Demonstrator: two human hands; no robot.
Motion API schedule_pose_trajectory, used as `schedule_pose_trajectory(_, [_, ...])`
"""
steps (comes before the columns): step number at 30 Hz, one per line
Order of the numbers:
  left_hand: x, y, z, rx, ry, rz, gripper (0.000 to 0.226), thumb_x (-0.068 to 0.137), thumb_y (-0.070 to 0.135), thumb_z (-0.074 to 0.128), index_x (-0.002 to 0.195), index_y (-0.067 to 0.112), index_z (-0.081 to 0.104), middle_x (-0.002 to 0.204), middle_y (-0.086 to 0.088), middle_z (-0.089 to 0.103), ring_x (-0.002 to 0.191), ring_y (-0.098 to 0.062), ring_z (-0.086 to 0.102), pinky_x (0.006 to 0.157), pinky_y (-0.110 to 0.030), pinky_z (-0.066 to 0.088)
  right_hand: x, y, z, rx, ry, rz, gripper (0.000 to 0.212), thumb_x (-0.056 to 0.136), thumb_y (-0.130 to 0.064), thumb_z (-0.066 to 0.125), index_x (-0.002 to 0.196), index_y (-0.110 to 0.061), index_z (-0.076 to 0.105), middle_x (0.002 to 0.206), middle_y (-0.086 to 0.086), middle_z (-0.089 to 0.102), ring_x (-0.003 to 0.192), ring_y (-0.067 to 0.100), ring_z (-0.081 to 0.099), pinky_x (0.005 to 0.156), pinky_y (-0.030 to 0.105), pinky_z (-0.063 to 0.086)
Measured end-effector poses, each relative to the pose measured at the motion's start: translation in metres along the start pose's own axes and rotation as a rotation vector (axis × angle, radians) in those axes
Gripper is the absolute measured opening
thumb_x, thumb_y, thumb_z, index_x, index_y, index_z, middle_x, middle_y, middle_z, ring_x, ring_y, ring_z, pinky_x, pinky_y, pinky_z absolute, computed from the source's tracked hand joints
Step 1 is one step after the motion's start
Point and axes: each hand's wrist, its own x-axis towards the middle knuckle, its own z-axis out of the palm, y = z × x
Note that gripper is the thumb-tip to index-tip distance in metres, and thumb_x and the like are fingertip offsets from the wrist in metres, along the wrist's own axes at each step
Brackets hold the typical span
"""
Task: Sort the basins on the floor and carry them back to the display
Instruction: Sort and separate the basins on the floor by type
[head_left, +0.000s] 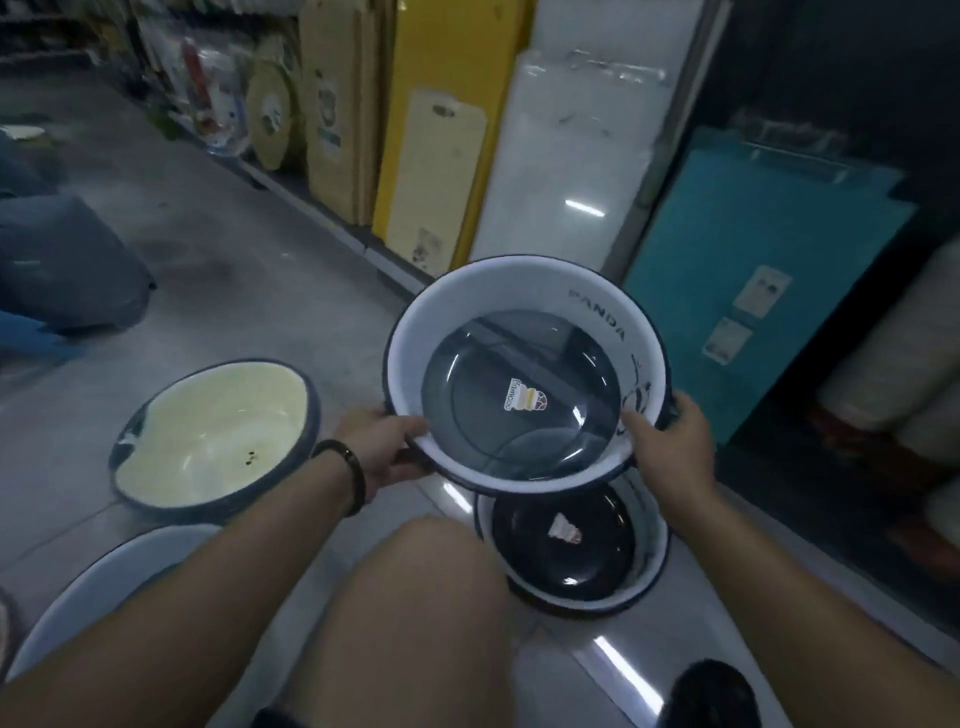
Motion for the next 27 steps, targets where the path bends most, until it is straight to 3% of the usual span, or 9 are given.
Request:
schedule_pose_trajectory(5, [0.057, -0.045, 0.049, 0.193, -0.092, -0.020, 0.049, 0.085, -0.007, 0.073, 0.127, 0.011, 0.057, 0.109, -0.018, 0.072, 0.069, -0.029, 0.076, 0.056, -0.040, 0.062, 0.016, 0.085, -0.019, 0.040, 0.085, 0.193, 0.014, 0.094, -0.016, 0.069, 0.102, -0.027, 0.065, 0.098, -0.002, 0.073, 0.090, 0.020, 0.071, 0.084, 0.042, 0.059])
schedule_pose_trajectory(7, [0.072, -0.070, 0.060, 0.255, -0.116, -0.043, 0.054, 0.085, -0.006, 0.073, 0.131, 0.016, 0.054, 0.109, -0.016, 0.072, 0.071, -0.029, 0.075, 0.054, -0.038, 0.061, 0.017, 0.120, -0.021, 0.017, 0.094, 0.263, 0.012, 0.095, -0.013, 0.068, 0.100, -0.024, 0.067, 0.097, 0.001, 0.074, 0.089, 0.023, 0.072, 0.086, 0.048, 0.060])
schedule_pose_trajectory(9, [0.089, -0.095, 0.068, 0.348, -0.143, -0.041, 0.056, 0.086, -0.001, 0.073, 0.134, 0.020, 0.053, 0.107, -0.014, 0.072, 0.076, -0.029, 0.074, 0.054, -0.034, 0.061, 0.016, 0.150, -0.023, -0.015, 0.123, 0.302, 0.013, 0.095, -0.012, 0.067, 0.102, -0.022, 0.068, 0.096, 0.001, 0.074, 0.089, 0.023, 0.072, 0.082, 0.044, 0.060])
schedule_pose_trajectory(11, [0.105, -0.118, 0.075, 0.480, -0.153, 0.006, 0.055, 0.086, 0.006, 0.073, 0.136, 0.023, 0.054, 0.110, -0.008, 0.070, 0.085, -0.026, 0.071, 0.058, -0.031, 0.061, 0.014, 0.173, -0.025, -0.060, 0.146, 0.326, 0.014, 0.094, -0.014, 0.068, 0.107, -0.021, 0.068, 0.095, 0.000, 0.074, 0.086, 0.019, 0.071, 0.070, 0.033, 0.055])
schedule_pose_trajectory(13, [0.118, -0.138, 0.079, 0.583, -0.152, 0.046, 0.058, 0.086, 0.010, 0.073, 0.139, 0.026, 0.052, 0.122, -0.002, 0.066, 0.096, -0.022, 0.066, 0.072, -0.031, 0.059, 0.010, 0.196, -0.025, -0.107, 0.155, 0.352, 0.015, 0.094, -0.014, 0.069, 0.107, -0.020, 0.069, 0.095, 0.000, 0.074, 0.084, 0.015, 0.069, 0.065, 0.027, 0.051])
schedule_pose_trajectory(17, [0.135, -0.165, 0.084, 0.630, -0.186, 0.040, 0.074, 0.089, 0.007, 0.068, 0.151, 0.034, 0.038, 0.130, 0.003, 0.059, 0.107, -0.017, 0.057, 0.084, -0.025, 0.048, -0.002, 0.230, -0.019, -0.157, 0.148, 0.422, 0.013, 0.092, -0.014, 0.072, 0.103, -0.020, 0.069, 0.092, -0.002, 0.073, 0.085, 0.018, 0.068, 0.077, 0.033, 0.051])
schedule_pose_trajectory(21, [0.145, -0.179, 0.084, 0.668, -0.167, 0.010, 0.075, 0.090, 0.004, 0.062, 0.139, 0.053, 0.031, 0.113, 0.008, 0.061, 0.095, -0.018, 0.061, 0.073, -0.026, 0.053, -0.008, 0.246, -0.011, -0.151, 0.093, 0.478, 0.023, 0.095, -0.013, 0.071, 0.115, -0.024, 0.067, 0.092, -0.008, 0.069, 0.090, 0.021, 0.067, 0.085, 0.034, 0.052])
schedule_pose_trajectory(24, [0.150, -0.190, 0.084, 0.705, -0.153, -0.040, 0.066, 0.090, 0.007, 0.063, 0.129, 0.052, 0.036, 0.103, 0.006, 0.062, 0.090, -0.022, 0.064, 0.072, -0.037, 0.061, -0.004, 0.251, -0.009, -0.159, 0.054, 0.490, 0.033, 0.099, -0.014, 0.067, 0.130, -0.025, 0.064, 0.094, -0.014, 0.067, 0.089, 0.014, 0.067, 0.089, 0.038, 0.055])
schedule_pose_trajectory(27, [0.151, -0.198, 0.085, 0.728, -0.128, -0.093, 0.056, 0.088, 0.011, 0.066, 0.129, 0.042, 0.042, 0.106, -0.003, 0.064, 0.093, -0.026, 0.065, 0.081, -0.048, 0.062, 0.003, 0.258, -0.007, -0.197, 0.014, 0.562, 0.057, 0.104, -0.019, 0.059, 0.158, -0.026, 0.042, 0.119, 0.005, 0.070, 0.103, 0.026, 0.066, 0.099, 0.047, 0.056])
